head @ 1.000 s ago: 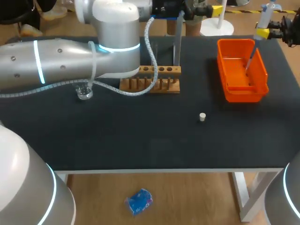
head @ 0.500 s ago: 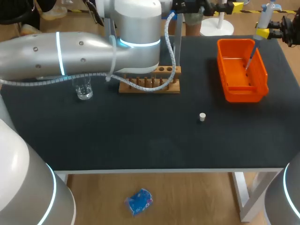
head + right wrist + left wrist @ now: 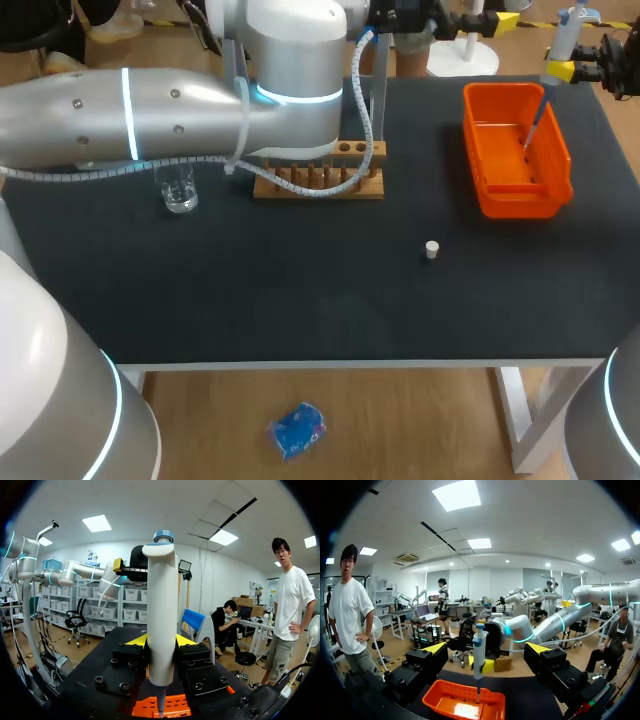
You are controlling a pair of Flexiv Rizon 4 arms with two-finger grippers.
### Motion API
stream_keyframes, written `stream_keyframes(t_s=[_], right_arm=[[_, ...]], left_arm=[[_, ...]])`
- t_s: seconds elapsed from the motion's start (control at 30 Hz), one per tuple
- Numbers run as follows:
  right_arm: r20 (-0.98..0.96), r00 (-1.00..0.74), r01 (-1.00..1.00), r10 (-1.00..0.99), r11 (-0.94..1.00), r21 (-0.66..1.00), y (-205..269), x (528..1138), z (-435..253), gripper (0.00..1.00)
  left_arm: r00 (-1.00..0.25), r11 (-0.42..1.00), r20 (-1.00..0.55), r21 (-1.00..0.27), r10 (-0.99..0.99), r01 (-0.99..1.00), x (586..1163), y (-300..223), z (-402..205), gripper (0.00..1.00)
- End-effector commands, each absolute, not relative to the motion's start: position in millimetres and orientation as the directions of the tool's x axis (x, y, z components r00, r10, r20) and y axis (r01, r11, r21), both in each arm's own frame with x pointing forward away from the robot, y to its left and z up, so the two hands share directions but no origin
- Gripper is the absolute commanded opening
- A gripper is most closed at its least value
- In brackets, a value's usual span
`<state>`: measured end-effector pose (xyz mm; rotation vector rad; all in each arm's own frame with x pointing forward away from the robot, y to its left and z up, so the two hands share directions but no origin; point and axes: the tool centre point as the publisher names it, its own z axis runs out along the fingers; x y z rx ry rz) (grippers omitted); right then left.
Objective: Invert the test tube, pick up the pipette, mount the tip to pipette, aspirate from beaker and dispense into the tube, eject the tip, return the pipette, and cap with the stopper.
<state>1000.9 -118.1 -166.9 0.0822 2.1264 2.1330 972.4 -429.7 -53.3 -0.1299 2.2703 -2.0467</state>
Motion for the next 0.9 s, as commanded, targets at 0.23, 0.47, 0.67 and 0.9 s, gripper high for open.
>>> stream_keyframes(t_s=[0.23, 0.47, 0.67, 0.9], right_arm=[[-0.052, -0.991, -0.052, 0.124, 0.000, 0.999, -119.5, 1002.2, -167.3, 0.00], [-0.052, -0.991, -0.052, 0.124, 0.000, 0.999, -119.5, 1002.2, -167.3, 0.00], [-0.052, -0.991, -0.052, 0.124, 0.000, 0.999, -119.5, 1002.2, -167.3, 0.00], [-0.052, -0.991, -0.052, 0.124, 0.000, 0.999, -119.5, 1002.2, -167.3, 0.00]], left_arm=[[-0.997, 0.262, 0.013, -0.965, -0.079, -0.034, 998.1, -450.9, -60.3, 1.00], [-0.996, 0.292, 0.018, -0.956, -0.084, -0.041, 1001.3, -459.7, -71.3, 1.00], [-0.996, 0.296, 0.018, -0.954, -0.086, -0.042, 1003.2, -464.7, -75.2, 1.00], [-0.996, 0.263, -0.007, -0.965, -0.086, -0.015, 1004.5, -469.9, -68.2, 0.00]])
